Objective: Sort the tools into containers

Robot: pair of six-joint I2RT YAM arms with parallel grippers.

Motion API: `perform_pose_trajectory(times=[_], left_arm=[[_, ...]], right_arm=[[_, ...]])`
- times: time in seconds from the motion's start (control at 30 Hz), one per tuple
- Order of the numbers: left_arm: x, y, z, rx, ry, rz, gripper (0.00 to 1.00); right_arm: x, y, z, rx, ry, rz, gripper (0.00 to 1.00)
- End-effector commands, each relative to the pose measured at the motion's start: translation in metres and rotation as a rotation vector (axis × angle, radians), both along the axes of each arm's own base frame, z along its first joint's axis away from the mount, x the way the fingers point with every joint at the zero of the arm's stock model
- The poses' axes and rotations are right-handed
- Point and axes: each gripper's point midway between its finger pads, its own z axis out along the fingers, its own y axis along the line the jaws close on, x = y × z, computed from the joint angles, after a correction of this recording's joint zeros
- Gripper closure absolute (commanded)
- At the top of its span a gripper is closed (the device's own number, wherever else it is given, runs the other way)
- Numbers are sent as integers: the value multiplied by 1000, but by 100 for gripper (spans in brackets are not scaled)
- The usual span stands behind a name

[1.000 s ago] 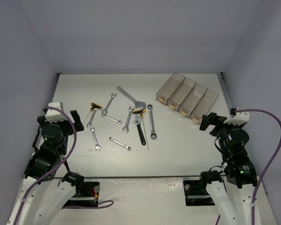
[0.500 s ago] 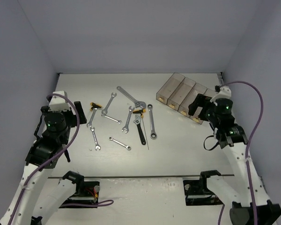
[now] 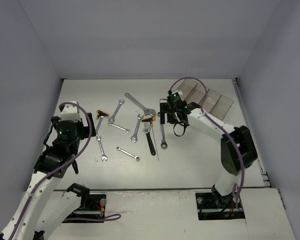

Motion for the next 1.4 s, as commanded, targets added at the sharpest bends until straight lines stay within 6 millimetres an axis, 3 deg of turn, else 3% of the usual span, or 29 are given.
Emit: perform_pose_trajectory(times=[0.0, 0.2, 0.67, 0.8, 0.97, 1.0, 1.1, 1.37], left_arm=[[8, -8, 16, -20, -62, -28, 12], [8, -13, 15, -30, -61, -50, 11], [7, -16, 16, -33, -62, -67, 12], [7, -15, 15, -30, -63, -64, 12], [7, -13, 15, -24, -62, -56, 12], [7, -13, 15, -23, -63, -54, 12], [7, -14, 15, -25, -62, -60, 12], [8, -14, 14, -24, -59, -59, 12]], right_arm=[[14, 23, -10, -29, 7, 27, 21], [16, 44, -43, -84, 64, 100, 24], [12, 37, -90, -154, 148, 87, 46], [10, 37, -99, -148, 176, 87, 62], [1, 36, -115, -114, 239, 74, 97], [0, 34, -116, -110, 244, 68, 100], [4, 30, -105, -106, 217, 41, 100], [29, 25, -21, -42, 12, -55, 100]])
